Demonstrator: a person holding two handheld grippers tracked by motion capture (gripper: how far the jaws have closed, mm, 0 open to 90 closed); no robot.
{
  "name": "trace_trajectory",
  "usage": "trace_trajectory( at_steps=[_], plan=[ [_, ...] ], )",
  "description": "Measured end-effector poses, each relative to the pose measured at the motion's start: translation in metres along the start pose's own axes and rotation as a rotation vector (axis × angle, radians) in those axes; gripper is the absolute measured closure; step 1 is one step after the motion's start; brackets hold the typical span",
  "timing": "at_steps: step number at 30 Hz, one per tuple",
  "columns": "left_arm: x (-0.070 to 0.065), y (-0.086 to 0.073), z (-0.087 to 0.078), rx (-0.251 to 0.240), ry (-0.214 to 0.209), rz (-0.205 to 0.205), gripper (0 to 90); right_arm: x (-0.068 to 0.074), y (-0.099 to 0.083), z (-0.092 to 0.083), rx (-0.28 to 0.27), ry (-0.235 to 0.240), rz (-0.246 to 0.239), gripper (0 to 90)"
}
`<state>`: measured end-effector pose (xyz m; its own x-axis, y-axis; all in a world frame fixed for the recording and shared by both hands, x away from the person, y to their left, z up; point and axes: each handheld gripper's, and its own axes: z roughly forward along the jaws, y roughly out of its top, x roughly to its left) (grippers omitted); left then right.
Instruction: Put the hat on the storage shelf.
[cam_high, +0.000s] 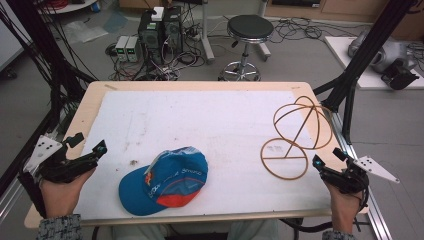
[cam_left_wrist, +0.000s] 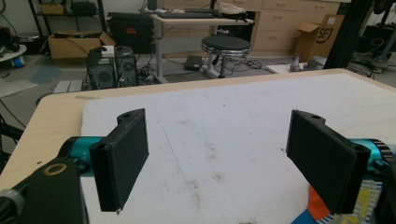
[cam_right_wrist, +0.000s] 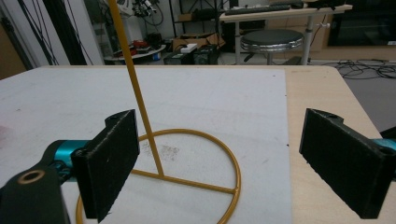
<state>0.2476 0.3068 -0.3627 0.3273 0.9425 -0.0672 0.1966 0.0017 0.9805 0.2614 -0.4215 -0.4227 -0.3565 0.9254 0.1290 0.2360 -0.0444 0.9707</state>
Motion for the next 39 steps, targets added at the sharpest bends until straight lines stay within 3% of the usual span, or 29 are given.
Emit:
trace_trajectory(
  at_steps=[12,18,34,39],
  plan=[
    [-0.005,0.001,0.003,-0.001,-0.028,0.009,21.4,0.000,-0.001,0.001,0.002,0.005,0.003,11.2],
    [-0.011,0.002,0.007,-0.003,-0.063,0.018,21.5,0.001,-0.001,0.000,0.008,0.007,0.003,11.2],
    [-0.049,0.002,0.041,0.019,-0.211,0.067,21.8,-0.002,-0.004,-0.011,0.008,0.000,0.003,11.2],
    [-0.062,0.002,0.052,0.023,-0.294,0.083,21.8,-0.002,-0.005,-0.015,0.012,-0.002,0.005,11.2]
  ],
)
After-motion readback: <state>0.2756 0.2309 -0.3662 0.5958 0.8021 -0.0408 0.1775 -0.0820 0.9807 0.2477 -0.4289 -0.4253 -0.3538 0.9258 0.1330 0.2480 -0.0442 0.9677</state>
